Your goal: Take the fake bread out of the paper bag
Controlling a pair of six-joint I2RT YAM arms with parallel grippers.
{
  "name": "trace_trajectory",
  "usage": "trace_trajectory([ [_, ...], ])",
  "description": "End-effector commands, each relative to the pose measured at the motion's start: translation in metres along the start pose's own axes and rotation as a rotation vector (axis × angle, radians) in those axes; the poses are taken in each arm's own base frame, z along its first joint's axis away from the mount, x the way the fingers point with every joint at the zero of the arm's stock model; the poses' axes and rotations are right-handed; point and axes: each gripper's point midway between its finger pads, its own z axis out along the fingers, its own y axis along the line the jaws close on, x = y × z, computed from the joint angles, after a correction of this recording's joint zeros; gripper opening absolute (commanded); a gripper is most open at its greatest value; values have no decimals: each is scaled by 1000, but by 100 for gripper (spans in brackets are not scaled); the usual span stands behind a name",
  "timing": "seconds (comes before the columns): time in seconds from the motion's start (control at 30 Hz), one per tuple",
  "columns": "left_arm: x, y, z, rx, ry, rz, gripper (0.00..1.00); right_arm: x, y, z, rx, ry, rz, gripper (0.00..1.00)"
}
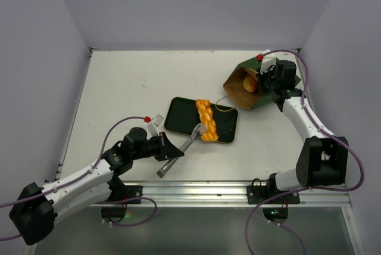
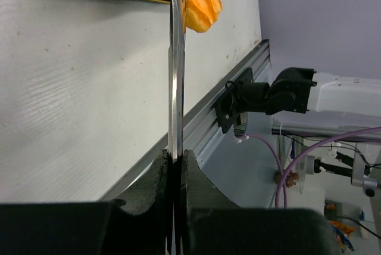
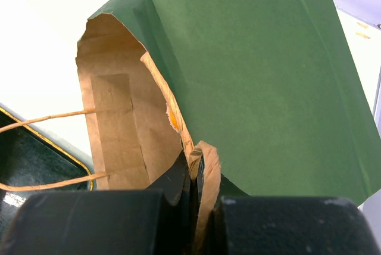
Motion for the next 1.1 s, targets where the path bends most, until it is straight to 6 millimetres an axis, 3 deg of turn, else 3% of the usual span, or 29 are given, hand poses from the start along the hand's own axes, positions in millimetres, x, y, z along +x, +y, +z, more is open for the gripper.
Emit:
trace_trajectory([
  [0.0,-6,-26,3,119,-17,110,0,-20,-6,-6,21,-73,0,2],
  [0.3,2,-22,22,127,17,132,0,-19,-5,-5,18,-69,-2,2],
  [0.57,0,-29,26,162,-9,177,0,-19,-4,-6,15,-70,-4,2],
  [1.07,-6,-11,53,104,-10,176,0,-22,-6,-10,20,-81,1,2],
])
